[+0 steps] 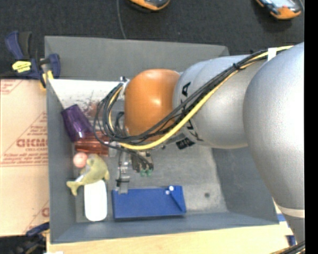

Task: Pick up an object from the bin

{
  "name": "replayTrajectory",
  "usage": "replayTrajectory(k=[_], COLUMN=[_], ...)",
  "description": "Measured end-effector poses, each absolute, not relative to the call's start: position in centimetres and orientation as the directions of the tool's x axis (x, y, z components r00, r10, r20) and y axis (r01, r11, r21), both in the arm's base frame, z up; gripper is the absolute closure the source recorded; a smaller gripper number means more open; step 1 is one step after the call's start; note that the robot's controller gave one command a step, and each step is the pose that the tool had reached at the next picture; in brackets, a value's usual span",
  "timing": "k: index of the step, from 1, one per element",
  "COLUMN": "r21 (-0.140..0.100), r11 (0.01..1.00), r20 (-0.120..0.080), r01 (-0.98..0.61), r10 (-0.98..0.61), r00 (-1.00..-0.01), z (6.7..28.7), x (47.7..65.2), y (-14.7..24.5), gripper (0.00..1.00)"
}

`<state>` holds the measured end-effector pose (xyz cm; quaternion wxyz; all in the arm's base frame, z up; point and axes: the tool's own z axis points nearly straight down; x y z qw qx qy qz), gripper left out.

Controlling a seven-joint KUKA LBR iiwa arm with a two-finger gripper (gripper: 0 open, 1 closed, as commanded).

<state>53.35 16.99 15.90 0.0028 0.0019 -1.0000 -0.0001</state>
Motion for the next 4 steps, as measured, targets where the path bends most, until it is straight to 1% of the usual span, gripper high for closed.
replayTrajectory(k=[1, 2, 3, 4], r21=[0.001, -0.001, 0.0, 0.0], r11=[1.0, 0.978, 0.934, 0.941], r20=[-0.001, 0.006, -0.015, -0.006], r01=[-0.001, -0.209, -0.357, -0.339], r10=[-0.001, -0.209, -0.357, -0.339], r00=[-1.0, -0.978, -0.934, -0.941], z=[16.2, 19.5, 17.3, 13.7], x=[53.5, 53.3, 54.9, 54.4], y=[17.0, 16.8, 19.3, 20.9], gripper=[0.0, 0.0, 0.0, 0.0])
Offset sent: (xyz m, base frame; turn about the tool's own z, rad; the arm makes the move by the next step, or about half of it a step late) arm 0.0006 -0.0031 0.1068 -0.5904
